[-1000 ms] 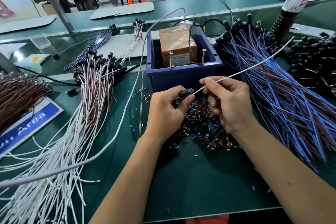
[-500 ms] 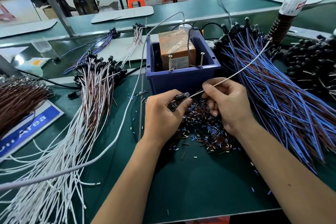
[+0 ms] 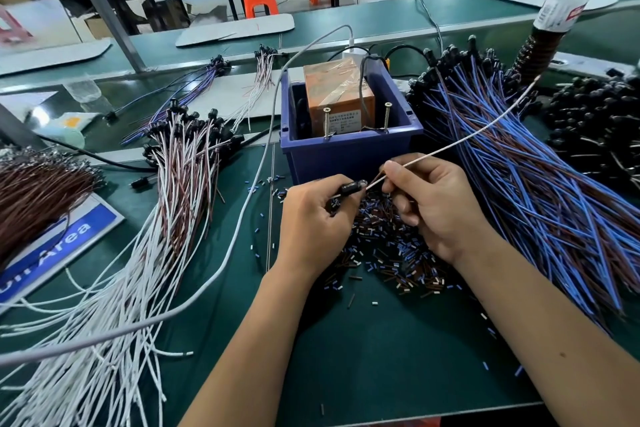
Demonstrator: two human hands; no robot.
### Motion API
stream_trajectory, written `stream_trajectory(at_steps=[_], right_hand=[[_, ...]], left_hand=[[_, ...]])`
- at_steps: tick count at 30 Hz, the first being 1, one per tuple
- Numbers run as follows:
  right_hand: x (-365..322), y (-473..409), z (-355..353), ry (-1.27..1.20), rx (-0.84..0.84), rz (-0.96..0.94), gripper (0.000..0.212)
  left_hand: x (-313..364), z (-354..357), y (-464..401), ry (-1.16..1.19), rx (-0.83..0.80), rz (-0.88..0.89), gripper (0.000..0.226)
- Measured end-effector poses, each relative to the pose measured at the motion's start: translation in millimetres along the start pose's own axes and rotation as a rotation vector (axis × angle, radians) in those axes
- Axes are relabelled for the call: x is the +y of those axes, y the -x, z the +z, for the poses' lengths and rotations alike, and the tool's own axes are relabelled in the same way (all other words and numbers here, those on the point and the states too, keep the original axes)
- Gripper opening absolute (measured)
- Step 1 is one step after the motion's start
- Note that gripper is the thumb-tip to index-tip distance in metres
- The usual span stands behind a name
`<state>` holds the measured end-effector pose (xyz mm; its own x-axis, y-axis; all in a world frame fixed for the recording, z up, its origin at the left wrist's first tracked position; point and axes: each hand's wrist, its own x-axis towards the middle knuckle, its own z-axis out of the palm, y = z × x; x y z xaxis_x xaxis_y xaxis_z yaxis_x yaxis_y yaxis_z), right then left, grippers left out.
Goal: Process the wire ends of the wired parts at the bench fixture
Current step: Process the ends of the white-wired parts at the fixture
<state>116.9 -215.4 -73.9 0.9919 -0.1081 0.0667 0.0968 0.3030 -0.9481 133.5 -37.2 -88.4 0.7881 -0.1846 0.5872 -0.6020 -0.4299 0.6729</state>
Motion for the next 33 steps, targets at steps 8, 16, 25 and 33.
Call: stream_trajectory(at_steps=[8,16,25,33], right_hand=[[-1.0,4.7,4.7,0.080,-0.094,-0.062,0.016],[-0.8,4.9,4.5,0.078,-0.082,-0.051,0.015],[2.5,4.0,5.4,0.076,0.027,-0.119,0.007],[-5.1,2.1,-3.3,-0.027,0.157,-0.069,0.038]], left_hand=[[2.5,1.9,-0.1,0.152,-0.088,0.013,0.006],[0.1,2.6,-0.7,0.147,-0.133,-0.056,0.012],[5.5,1.3,-0.4,0.127,-0.208,-0.071,0.023],[1.0,1.1,2.2,0.127,-0.209,-0.135,0.023]])
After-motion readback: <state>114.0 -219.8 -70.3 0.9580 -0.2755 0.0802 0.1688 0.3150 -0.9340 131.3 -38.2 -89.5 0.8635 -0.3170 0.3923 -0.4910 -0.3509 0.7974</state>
